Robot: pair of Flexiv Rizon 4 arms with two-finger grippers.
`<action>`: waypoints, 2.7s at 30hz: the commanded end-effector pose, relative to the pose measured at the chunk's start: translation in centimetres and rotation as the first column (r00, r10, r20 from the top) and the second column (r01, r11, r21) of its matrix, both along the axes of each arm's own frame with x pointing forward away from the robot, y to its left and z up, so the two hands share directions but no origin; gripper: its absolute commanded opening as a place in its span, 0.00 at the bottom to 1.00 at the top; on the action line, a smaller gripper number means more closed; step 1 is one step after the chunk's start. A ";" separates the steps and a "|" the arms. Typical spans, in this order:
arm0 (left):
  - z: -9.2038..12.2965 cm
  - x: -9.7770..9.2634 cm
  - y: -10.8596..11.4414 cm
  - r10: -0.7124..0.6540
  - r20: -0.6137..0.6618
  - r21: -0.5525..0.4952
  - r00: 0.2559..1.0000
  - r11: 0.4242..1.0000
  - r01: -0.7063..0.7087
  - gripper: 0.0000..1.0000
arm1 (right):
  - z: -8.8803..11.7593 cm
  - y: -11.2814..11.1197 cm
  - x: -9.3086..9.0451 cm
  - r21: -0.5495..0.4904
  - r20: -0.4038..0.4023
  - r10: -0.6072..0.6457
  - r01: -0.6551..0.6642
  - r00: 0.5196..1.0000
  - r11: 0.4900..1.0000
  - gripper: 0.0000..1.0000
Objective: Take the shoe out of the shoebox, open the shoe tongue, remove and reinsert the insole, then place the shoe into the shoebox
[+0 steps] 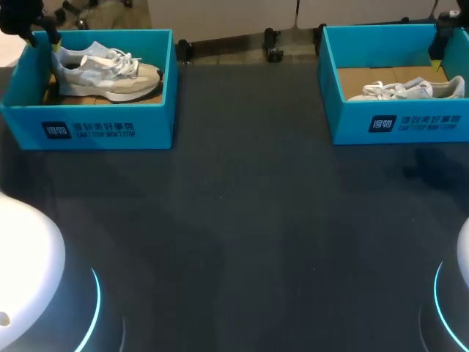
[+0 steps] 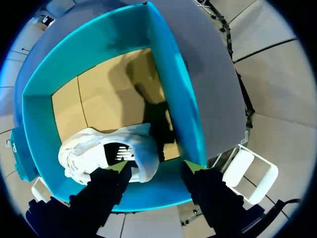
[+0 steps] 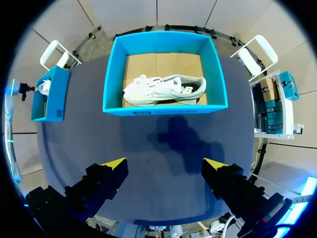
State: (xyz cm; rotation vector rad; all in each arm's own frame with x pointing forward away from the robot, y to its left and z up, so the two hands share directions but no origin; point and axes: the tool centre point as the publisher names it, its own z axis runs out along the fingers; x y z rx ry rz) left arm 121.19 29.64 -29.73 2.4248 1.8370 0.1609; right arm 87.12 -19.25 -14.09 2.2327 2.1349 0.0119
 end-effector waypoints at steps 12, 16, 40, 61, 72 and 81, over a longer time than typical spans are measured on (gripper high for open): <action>-1.7 1.3 -0.7 -0.033 -0.038 0.012 0.999 0.999 0.033 0.48 | 0.0 0.0 0.0 -0.001 -0.001 0.000 0.000 1.000 1.000 1.00; -2.3 1.4 -0.7 -0.031 -0.047 0.018 0.998 0.999 0.032 0.49 | 0.0 0.0 0.0 -0.001 -0.001 0.000 0.000 1.000 1.000 1.00; -5.0 1.1 -0.4 -0.005 -0.103 0.031 0.995 0.999 0.008 0.47 | 0.0 0.0 0.0 -0.001 -0.001 0.000 0.000 1.000 1.000 1.00; -6.5 1.2 -0.1 -0.007 -0.152 0.046 0.988 0.999 0.015 0.27 | 0.0 0.0 0.0 -0.001 -0.001 0.000 0.000 1.000 1.000 1.00; -5.6 0.7 0.2 -0.016 -0.152 0.051 0.988 0.998 0.024 0.00 | 0.0 0.0 0.0 -0.001 -0.001 0.000 0.000 1.000 1.000 1.00; -2.1 -0.2 0.6 0.005 -0.152 0.012 0.988 1.000 -0.004 0.00 | 0.0 0.0 0.0 -0.001 -0.001 0.000 0.000 1.000 1.000 1.00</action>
